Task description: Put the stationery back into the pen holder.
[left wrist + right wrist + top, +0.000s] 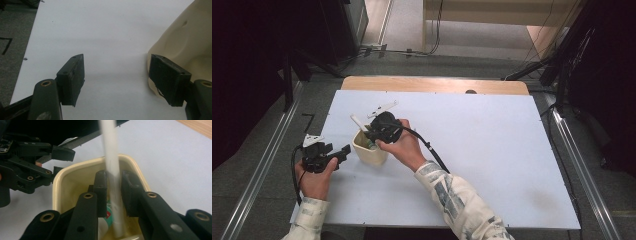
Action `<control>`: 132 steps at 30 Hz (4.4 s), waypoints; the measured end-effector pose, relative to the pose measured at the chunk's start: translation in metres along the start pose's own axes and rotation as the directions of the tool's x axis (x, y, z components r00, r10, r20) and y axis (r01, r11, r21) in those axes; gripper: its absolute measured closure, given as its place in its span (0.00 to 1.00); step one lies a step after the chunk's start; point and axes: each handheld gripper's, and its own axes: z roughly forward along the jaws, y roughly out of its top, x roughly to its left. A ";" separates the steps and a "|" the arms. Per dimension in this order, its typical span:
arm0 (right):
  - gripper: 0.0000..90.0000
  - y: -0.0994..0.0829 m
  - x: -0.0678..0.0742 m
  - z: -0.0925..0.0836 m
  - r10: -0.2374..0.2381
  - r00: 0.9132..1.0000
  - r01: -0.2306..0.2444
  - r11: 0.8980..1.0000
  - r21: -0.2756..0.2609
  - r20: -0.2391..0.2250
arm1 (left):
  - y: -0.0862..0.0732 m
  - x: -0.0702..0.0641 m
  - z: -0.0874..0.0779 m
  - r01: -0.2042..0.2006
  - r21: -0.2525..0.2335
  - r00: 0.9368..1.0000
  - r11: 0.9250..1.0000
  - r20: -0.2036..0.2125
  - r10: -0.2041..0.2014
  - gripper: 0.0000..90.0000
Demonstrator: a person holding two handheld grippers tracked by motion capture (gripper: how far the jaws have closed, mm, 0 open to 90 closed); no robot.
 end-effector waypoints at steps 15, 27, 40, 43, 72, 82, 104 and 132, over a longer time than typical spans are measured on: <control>0.70 -0.002 -0.001 -0.005 0.007 1.000 -0.007 1.000 -0.012 -0.016 | 0.000 0.000 0.000 -0.002 0.001 1.000 1.000 0.001 0.002 0.33; 0.65 -0.004 0.000 -0.012 0.013 0.999 -0.014 0.999 -0.031 -0.033 | 0.000 0.000 0.000 -0.001 0.000 1.000 1.000 -0.001 0.001 0.33; 0.58 -0.004 0.005 -0.025 -0.001 0.999 -0.002 0.997 -0.076 -0.032 | 0.000 0.000 0.000 -0.001 0.000 1.000 1.000 -0.002 0.001 0.33; 0.56 -0.004 0.005 -0.028 -0.001 1.000 -0.001 0.997 -0.082 -0.021 | 0.000 0.000 0.000 -0.001 -0.003 1.000 1.000 -0.002 0.001 0.33; 0.46 -0.015 -0.016 -0.049 0.067 0.997 -0.061 0.988 -0.140 0.043 | 0.000 -0.001 0.000 -0.002 -0.001 1.000 1.000 -0.002 0.002 0.33; 0.46 -0.020 -0.023 -0.052 0.086 0.994 -0.077 0.987 -0.141 0.064 | -0.001 -0.002 0.001 -0.002 0.001 1.000 1.000 -0.001 0.002 0.33; 0.45 -0.038 -0.041 -0.046 0.129 0.983 -0.112 0.986 -0.125 0.134 | -0.001 -0.002 0.001 -0.004 0.002 1.000 1.000 -0.002 0.004 0.33; 0.44 -0.056 -0.052 -0.033 0.131 0.966 -0.115 0.990 -0.085 0.222 | -0.001 -0.002 0.001 -0.008 0.006 1.000 1.000 0.000 0.008 0.33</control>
